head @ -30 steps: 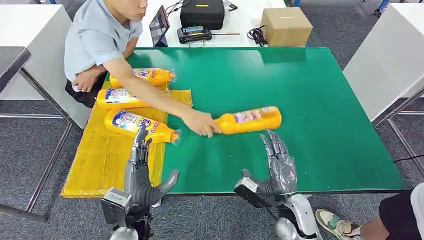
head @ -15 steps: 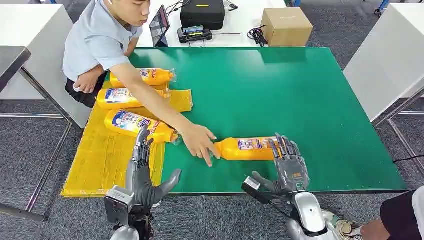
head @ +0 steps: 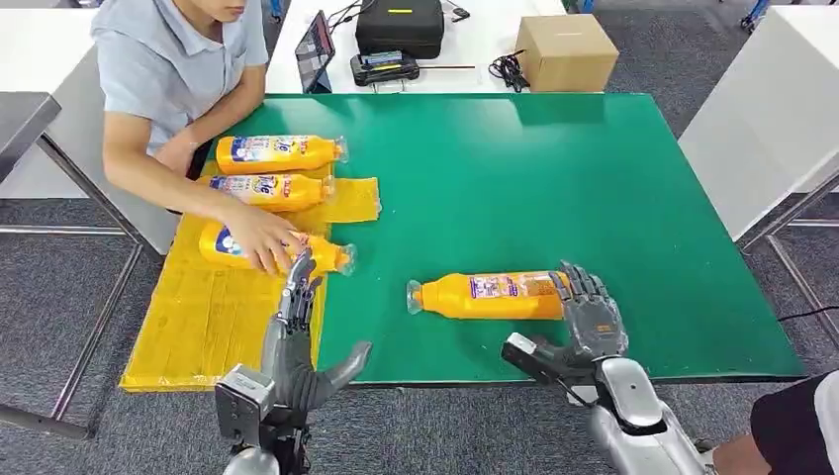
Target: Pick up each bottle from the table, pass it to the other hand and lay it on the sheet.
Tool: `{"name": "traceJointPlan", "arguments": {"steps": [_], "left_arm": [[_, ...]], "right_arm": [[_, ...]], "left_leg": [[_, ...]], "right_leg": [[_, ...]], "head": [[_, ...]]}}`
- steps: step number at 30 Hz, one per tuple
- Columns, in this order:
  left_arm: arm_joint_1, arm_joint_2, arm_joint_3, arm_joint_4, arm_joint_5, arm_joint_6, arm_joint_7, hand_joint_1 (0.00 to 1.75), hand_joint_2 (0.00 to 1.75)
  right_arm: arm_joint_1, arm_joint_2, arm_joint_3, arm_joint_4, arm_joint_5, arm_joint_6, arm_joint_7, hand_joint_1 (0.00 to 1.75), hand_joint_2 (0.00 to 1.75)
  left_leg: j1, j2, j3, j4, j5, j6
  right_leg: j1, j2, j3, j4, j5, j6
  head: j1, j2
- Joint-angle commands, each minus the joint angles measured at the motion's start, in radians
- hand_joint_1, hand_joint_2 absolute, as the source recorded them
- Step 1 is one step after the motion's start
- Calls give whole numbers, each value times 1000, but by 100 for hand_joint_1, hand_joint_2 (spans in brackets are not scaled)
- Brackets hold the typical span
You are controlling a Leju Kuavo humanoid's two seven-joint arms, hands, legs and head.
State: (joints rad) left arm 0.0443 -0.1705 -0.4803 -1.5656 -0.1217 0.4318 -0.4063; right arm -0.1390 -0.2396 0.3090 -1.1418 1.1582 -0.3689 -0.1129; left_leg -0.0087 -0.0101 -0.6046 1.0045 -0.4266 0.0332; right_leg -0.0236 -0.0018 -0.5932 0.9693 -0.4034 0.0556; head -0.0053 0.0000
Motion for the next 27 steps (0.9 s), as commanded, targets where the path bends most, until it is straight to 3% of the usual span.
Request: {"name": "traceJointPlan", "arguments": {"steps": [1,12,27], "left_arm": [[-31,28,-25,38,-13,2,14,0,175],[-54,26,-34,68,-28,1,14,0,175],[-65,24,-41,65,-66,-12,34,0,175]], "right_arm": [[-64,20,86,22,8,8,-2,0,175],[-94,21,102,64,-174,143,-71,0,175],[-204,-17,157,100,-189,246,32,0,175]], "left_leg": [[1,2,2,0,-1,-2],[2,2,5,0,-2,-2],[1,2,3,0,-1,-2]], "right_leg": [[1,2,2,-1,0,-2],[2,1,5,-1,-1,-3],[1,1,3,-1,0,-2]], "head": [[0,0],[0,0],[0,0]]}}
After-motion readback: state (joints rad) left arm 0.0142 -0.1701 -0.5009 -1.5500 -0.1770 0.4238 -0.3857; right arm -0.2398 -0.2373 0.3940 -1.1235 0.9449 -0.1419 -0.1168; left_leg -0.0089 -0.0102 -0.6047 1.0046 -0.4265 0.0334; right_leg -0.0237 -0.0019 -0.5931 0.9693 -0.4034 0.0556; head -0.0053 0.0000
